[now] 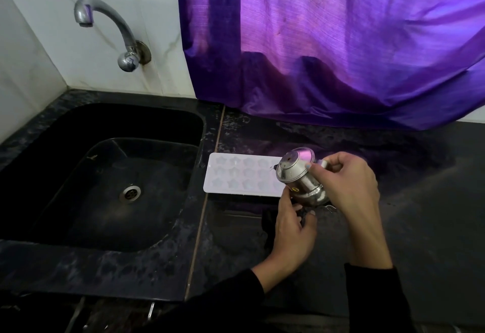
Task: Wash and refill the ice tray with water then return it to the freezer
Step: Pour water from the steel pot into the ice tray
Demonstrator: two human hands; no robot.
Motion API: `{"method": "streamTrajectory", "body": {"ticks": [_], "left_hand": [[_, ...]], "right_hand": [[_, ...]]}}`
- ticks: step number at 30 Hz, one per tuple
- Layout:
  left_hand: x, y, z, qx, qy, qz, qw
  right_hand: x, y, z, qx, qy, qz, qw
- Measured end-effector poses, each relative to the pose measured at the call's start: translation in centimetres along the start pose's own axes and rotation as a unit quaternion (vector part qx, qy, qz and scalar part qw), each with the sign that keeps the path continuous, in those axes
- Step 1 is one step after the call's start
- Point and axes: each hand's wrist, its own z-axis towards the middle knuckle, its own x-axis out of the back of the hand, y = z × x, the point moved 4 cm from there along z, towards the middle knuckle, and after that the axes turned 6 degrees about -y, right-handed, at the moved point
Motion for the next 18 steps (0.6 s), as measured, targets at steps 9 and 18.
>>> {"method": "streamTrajectory", "body": {"ticks": [9,18], "left_hand": [[0.12,0.33,-0.18,0.0,-0.012,0.011,1.0],[0.63,0.68,-0.39,-0.029,0.032,0.018,0.999]], "right_hand": [[0.45,0.39,-0.09,-0.011,0.007,0.017,1.0],[0.27,0.47,0.14,-0.021,0.001,0.078,0.997]]}}
